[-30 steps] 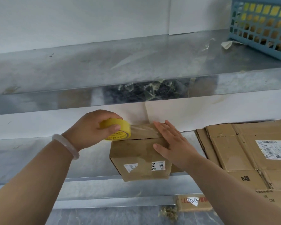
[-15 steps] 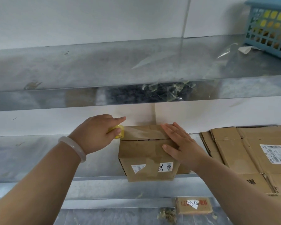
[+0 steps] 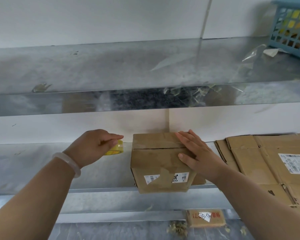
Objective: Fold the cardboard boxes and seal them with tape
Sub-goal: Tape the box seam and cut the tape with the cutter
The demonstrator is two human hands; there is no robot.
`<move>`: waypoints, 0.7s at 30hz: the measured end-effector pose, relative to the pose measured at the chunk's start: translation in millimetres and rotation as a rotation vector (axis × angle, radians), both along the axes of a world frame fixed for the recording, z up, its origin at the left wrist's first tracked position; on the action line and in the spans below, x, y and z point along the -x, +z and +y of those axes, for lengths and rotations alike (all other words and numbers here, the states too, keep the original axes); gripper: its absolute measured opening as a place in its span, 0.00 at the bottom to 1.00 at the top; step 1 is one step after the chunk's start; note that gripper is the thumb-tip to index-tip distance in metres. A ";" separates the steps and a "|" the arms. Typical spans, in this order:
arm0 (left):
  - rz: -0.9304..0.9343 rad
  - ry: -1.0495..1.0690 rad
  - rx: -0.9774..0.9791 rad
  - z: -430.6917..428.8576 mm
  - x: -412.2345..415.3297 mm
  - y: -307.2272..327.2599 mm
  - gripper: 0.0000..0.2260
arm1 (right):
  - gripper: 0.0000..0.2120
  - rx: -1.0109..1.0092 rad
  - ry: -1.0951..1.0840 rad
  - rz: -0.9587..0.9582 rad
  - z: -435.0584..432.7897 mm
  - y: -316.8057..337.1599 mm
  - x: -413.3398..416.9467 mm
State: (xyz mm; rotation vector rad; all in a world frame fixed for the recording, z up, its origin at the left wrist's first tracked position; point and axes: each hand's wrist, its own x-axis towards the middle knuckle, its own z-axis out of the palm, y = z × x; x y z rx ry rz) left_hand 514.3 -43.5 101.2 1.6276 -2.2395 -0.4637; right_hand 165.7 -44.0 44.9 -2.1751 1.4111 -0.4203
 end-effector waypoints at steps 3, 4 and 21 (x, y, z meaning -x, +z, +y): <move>-0.052 0.044 -0.026 -1.4 -1.4 -21.7 0.13 | 0.28 -0.004 0.004 0.022 0.6 2.0 -0.6; -0.072 0.056 -0.029 -1.8 -1.2 -28.9 0.13 | 0.28 -0.010 0.007 0.030 0.8 2.8 -0.9; -0.070 0.080 -0.119 -3.5 34.1 -67.1 0.12 | 0.44 0.193 -0.025 0.518 19.7 17.4 -46.5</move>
